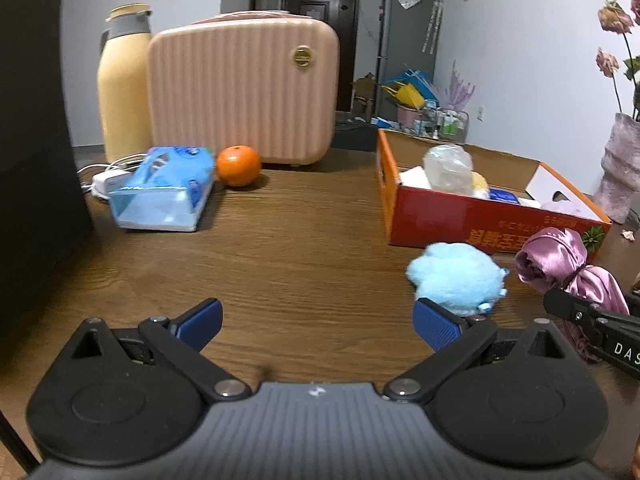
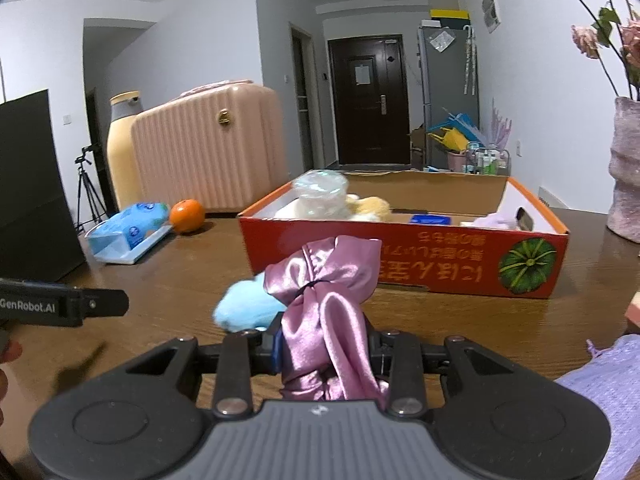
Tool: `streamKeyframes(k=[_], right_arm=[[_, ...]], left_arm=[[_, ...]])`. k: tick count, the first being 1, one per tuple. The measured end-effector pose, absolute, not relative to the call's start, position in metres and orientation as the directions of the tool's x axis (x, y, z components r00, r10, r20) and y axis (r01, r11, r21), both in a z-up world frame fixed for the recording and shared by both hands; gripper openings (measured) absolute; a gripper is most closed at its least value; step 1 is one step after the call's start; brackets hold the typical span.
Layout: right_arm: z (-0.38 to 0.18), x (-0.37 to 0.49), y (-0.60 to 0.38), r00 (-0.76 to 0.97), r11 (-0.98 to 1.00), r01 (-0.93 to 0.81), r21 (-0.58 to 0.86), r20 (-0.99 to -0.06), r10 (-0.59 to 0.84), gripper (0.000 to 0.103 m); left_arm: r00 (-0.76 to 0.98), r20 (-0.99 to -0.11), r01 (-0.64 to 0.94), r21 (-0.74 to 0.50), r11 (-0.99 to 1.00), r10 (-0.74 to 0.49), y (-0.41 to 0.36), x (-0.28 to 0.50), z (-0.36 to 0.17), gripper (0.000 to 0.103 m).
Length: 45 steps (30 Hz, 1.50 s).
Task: Organize soft objects
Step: 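Close the left tool on the light-blue plush toy while the right tool holds the scrunchie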
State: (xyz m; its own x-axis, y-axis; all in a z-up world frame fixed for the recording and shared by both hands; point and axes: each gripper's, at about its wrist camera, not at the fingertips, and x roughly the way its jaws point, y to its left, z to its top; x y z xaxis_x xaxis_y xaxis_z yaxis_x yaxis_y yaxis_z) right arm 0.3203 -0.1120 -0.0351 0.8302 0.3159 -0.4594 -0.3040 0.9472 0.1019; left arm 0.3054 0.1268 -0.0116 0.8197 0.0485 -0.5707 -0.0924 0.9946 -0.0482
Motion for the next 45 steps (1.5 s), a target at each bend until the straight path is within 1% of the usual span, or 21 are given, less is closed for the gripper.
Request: streamKeyframes(k=[14, 20, 24, 34, 37, 39, 41, 42, 45], right_arm=[[-0.036, 0.338, -0.156, 0.857, 0.970, -0.213, 0.118, -0.454, 0.244, 0.033], [-0.041, 0.346, -0.166, 0.852, 0.973, -0.184, 0.138, -0.472, 0.228, 0.033], [-0.042, 0.345, -0.164, 0.855, 0.975, -0.185, 0.123, -0.469, 0.221, 0.033], [-0.042, 0.344, -0.162, 0.856, 0.976, -0.186, 0.110, -0.470, 0.216, 0.033], [-0.042, 0.344, -0.162, 0.855, 0.976, -0.187, 0.112, -0.470, 0.218, 0.033], [-0.042, 0.345, -0.162, 0.853, 0.975, -0.189, 0.115, -0.473, 0.221, 0.033], [-0.043, 0.346, -0.163, 0.850, 0.975, -0.189, 0.119, -0.477, 0.223, 0.033], [-0.043, 0.346, -0.163, 0.849, 0.974, -0.189, 0.123, -0.478, 0.226, 0.033], [-0.043, 0.347, -0.164, 0.846, 0.971, -0.195, 0.135, -0.478, 0.236, 0.033]], left_arm=[[0.807, -0.588, 0.028, -0.041, 0.999, -0.047, 0.070, 0.343, -0.018, 0.103], [0.787, -0.606, 0.115, -0.043, 0.992, -0.118, 0.054, 0.366, -0.023, 0.103], [0.772, -0.616, 0.168, -0.041, 0.985, -0.157, 0.043, 0.380, -0.027, 0.103], [0.745, -0.649, 0.184, -0.016, 0.983, -0.150, 0.026, 0.408, -0.045, 0.103], [0.751, -0.644, 0.186, -0.005, 0.982, -0.146, 0.025, 0.409, -0.047, 0.103], [0.754, -0.640, 0.188, -0.005, 0.982, -0.147, 0.026, 0.408, -0.047, 0.098], [0.750, -0.643, 0.195, -0.007, 0.981, -0.153, 0.026, 0.408, -0.048, 0.083], [0.747, -0.647, 0.198, -0.004, 0.980, -0.153, 0.025, 0.408, -0.048, 0.083], [0.758, -0.634, 0.197, -0.002, 0.980, -0.153, 0.025, 0.405, -0.047, 0.079]])
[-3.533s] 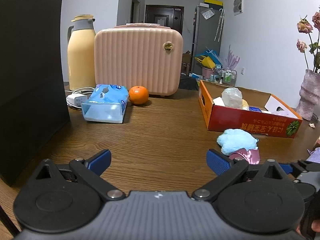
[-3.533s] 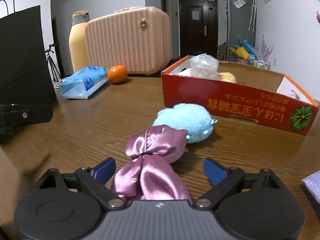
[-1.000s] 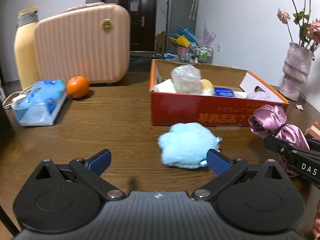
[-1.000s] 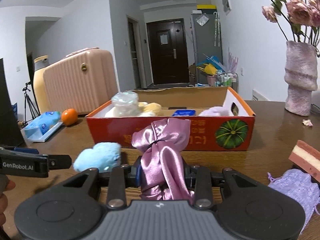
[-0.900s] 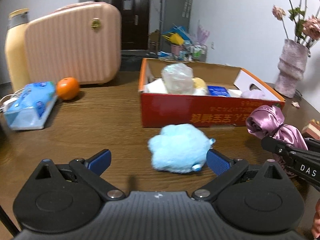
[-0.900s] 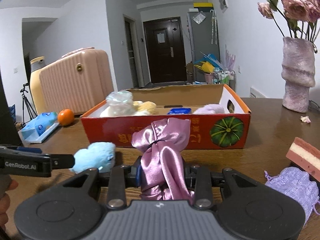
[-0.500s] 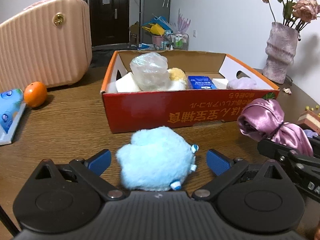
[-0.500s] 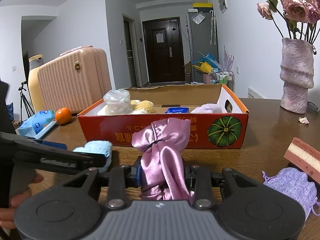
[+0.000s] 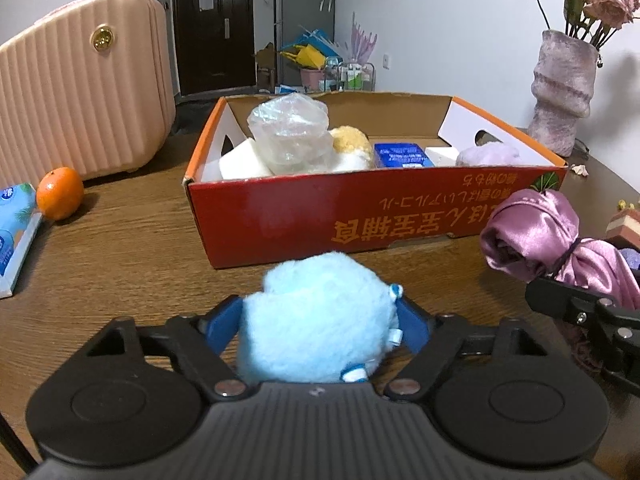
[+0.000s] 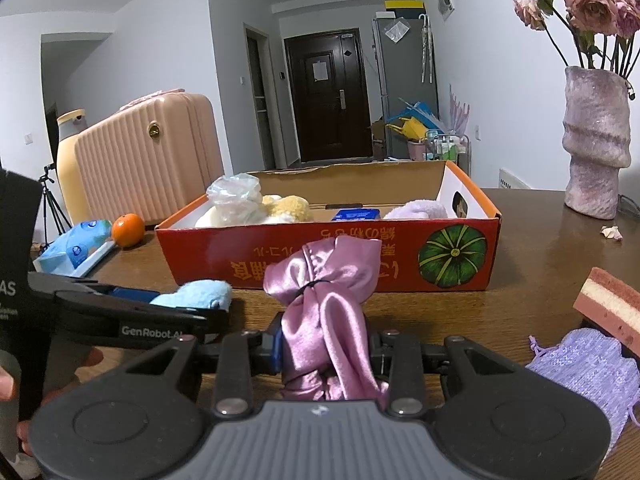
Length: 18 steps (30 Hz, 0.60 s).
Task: Organize soft objects
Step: 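Close the left tool on the light-blue plush toy while the right tool holds the scrunchie, then carry the plush toy and scrunchie in both tools over the red box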
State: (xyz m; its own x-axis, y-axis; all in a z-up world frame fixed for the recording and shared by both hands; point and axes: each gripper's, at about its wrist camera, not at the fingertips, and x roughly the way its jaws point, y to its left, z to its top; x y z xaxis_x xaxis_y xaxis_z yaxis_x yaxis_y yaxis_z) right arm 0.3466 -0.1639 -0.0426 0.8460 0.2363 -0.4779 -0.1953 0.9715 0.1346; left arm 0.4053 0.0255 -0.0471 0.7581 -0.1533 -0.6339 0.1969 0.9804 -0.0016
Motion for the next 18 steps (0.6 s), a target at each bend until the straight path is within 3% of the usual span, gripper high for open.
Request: streamKeyframes(k=[4, 8, 12, 18], right_arm=[[-0.042, 0.346, -0.162, 0.843, 0.968, -0.209, 0.139, -0.476, 0.250, 0.033], [-0.042, 0.345, -0.162, 0.844, 0.966, -0.215, 0.143, -0.470, 0.258, 0.033], [-0.042, 0.344, -0.162, 0.845, 0.965, -0.218, 0.145, -0.467, 0.261, 0.033], [-0.041, 0.342, -0.162, 0.849, 0.965, -0.218, 0.147, -0.459, 0.262, 0.033]], left_arm=[[0.769, -0.625, 0.170, -0.002, 0.985, -0.134, 0.027, 0.400, -0.046, 0.077], [0.788, -0.604, 0.154, 0.005, 0.988, -0.120, 0.027, 0.392, -0.042, 0.066], [0.799, -0.591, 0.147, 0.019, 0.989, -0.107, 0.025, 0.386, -0.040, 0.062], [0.817, -0.566, 0.141, 0.006, 0.990, -0.113, 0.027, 0.375, -0.034, 0.043]])
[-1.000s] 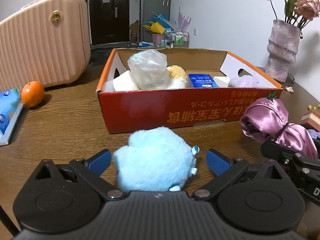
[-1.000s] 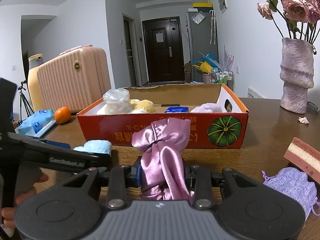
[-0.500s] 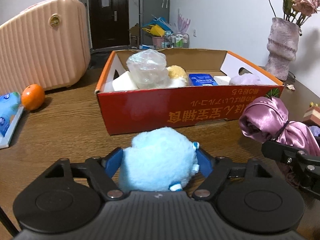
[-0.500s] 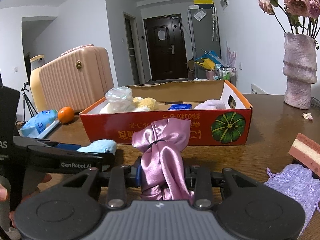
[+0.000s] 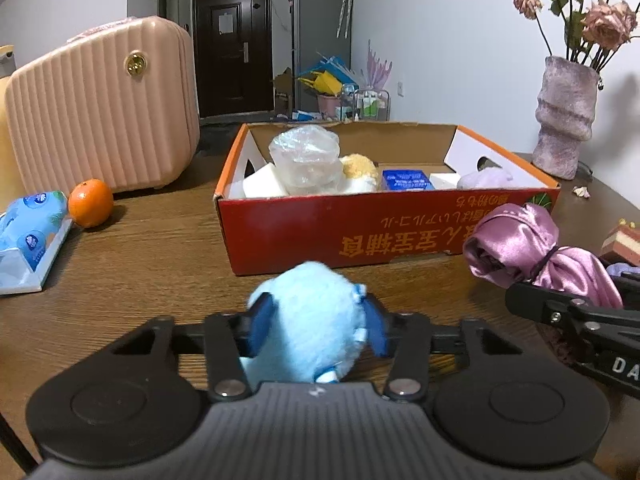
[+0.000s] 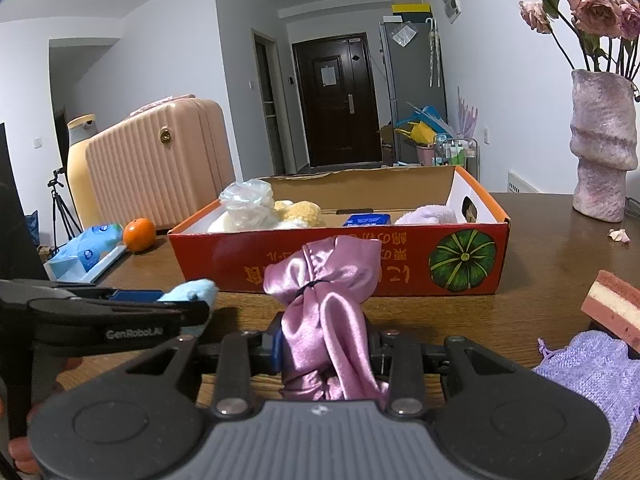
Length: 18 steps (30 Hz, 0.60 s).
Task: Organize soft objects
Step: 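Carry the plush toy and scrunchie in both tools over the red box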
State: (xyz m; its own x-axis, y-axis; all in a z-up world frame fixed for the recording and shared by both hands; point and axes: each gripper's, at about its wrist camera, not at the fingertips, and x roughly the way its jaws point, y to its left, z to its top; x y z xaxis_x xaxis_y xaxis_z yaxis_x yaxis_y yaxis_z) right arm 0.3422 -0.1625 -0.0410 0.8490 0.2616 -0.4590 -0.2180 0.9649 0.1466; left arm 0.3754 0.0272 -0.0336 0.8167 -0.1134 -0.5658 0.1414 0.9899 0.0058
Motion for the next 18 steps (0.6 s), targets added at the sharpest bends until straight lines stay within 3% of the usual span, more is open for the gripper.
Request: streamKeyframes(k=[8, 18], right_arm=[[-0.038, 0.338, -0.163, 0.859, 0.966, -0.216, 0.144, -0.443, 0.258, 0.033], [-0.026, 0.328, -0.163, 0.872, 0.962, -0.235, 0.137, -0.408, 0.271, 0.033]], left_arm=[[0.837, -0.533, 0.116, -0.049, 0.992, -0.124, 0.037, 0.357, -0.021, 0.034], [0.863, -0.485, 0.112, -0.084, 0.990, -0.139, 0.036, 0.333, -0.002, 0.034]])
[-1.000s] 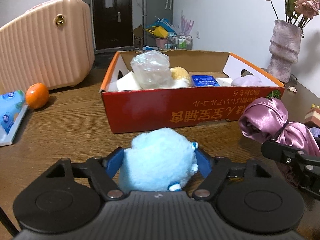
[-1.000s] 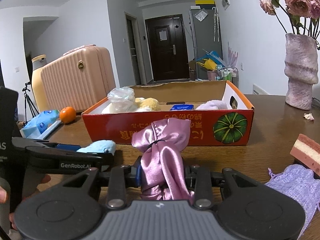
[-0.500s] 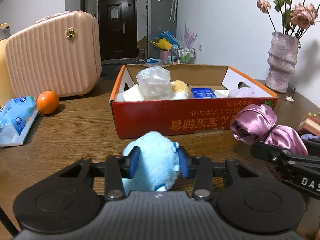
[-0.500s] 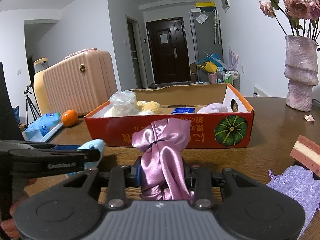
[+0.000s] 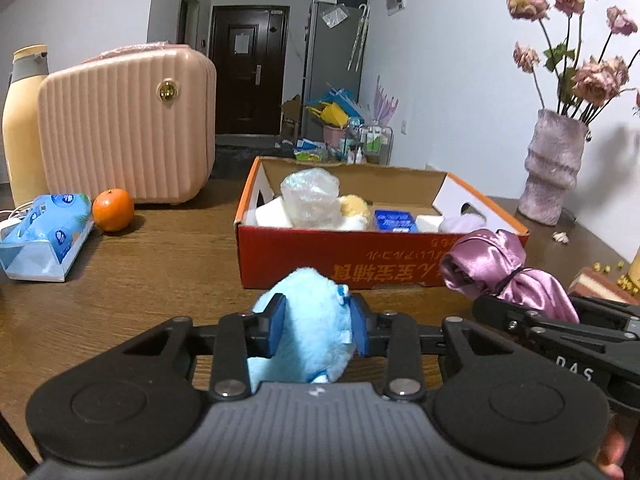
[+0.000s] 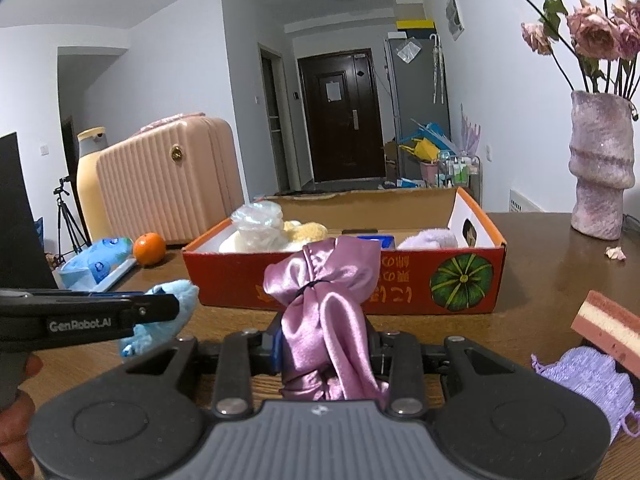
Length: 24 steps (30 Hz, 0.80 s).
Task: Organize soft objects
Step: 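Carry the plush toy and scrunchie in both tools over the red box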
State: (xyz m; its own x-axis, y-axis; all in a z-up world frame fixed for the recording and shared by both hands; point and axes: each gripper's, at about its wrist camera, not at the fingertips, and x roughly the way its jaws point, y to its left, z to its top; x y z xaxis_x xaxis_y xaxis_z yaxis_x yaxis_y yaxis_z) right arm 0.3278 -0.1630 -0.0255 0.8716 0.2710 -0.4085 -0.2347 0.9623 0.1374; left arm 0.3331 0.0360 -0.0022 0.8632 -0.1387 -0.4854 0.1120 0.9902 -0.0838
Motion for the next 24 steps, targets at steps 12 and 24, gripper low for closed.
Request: streamKeyframes(k=[12, 24], right_arm=[[0.004, 0.326, -0.175, 0.901, 0.969, -0.234, 0.085, -0.357, 0.249, 0.033], [0.022, 0.348, -0.187, 0.918, 0.976, -0.212, 0.053, -0.333, 0.217, 0.033]], left_arm=[[0.904, -0.386, 0.138, -0.140, 0.981, -0.182, 0.022, 0.323, 0.033, 0.034], [0.921, -0.329, 0.152, -0.186, 0.971, -0.207, 0.006, 0.342, 0.053, 0.034]])
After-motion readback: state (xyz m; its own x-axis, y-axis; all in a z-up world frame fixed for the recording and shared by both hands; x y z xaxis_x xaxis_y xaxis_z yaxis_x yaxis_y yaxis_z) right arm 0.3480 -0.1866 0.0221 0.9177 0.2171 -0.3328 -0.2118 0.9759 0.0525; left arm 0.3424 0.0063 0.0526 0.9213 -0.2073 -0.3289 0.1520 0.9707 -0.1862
